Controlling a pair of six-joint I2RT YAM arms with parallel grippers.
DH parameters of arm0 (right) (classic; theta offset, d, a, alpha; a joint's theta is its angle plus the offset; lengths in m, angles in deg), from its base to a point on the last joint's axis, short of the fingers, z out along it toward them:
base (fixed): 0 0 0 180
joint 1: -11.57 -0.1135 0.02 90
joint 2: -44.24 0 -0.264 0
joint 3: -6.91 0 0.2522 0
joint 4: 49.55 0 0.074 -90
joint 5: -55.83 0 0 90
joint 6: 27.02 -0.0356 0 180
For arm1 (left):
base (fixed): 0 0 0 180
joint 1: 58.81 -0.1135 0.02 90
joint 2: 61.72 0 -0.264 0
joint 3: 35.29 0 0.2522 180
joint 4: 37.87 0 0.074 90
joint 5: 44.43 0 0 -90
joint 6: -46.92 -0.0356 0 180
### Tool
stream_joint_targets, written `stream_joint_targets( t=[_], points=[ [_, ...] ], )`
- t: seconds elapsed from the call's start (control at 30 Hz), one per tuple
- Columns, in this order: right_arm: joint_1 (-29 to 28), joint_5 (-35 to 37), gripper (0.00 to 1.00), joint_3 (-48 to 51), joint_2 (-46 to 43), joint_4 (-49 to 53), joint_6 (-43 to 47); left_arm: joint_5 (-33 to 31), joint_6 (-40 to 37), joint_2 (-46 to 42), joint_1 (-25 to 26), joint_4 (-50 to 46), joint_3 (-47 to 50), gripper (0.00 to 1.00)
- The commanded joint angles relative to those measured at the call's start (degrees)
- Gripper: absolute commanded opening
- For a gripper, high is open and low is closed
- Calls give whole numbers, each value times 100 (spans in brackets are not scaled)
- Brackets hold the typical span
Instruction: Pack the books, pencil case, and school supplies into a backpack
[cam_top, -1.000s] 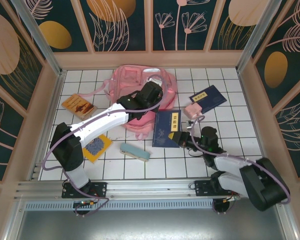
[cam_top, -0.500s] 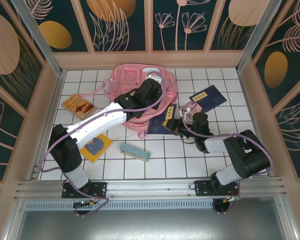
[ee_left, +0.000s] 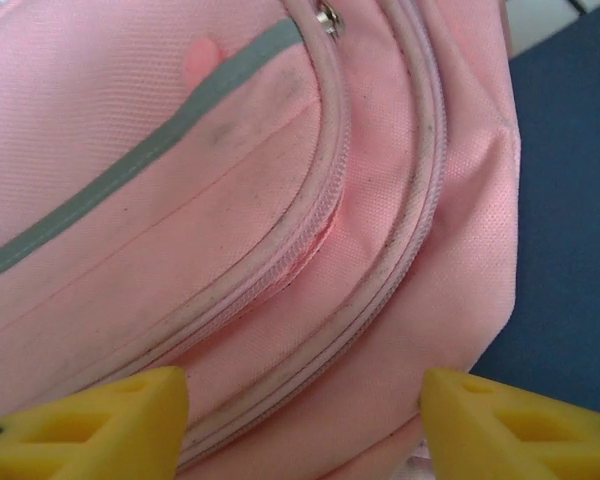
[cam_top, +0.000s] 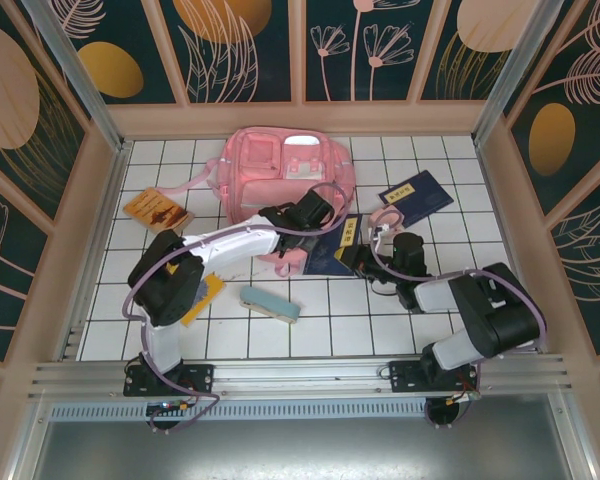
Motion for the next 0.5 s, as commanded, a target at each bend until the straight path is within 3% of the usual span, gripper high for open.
stream_joint_targets(
  t=[0.0, 0.17, 0.27, 0.47],
  points=[
    [-94, -235, 0, -87, 170, -749, 60, -6, -194, 108, 16, -16, -47, 70],
    [-107, -232, 0, -140, 188, -702, 73, -22, -304, 325, 19, -5, -55, 77],
    [-107, -243, 0, -167, 165, -639, 101, 371, -389, 314, 34, 55, 1, 89],
    [-115, -256, 0, -177, 128, -522, 167, 1205, -481, -135, 35, 396, 301, 88]
  ],
)
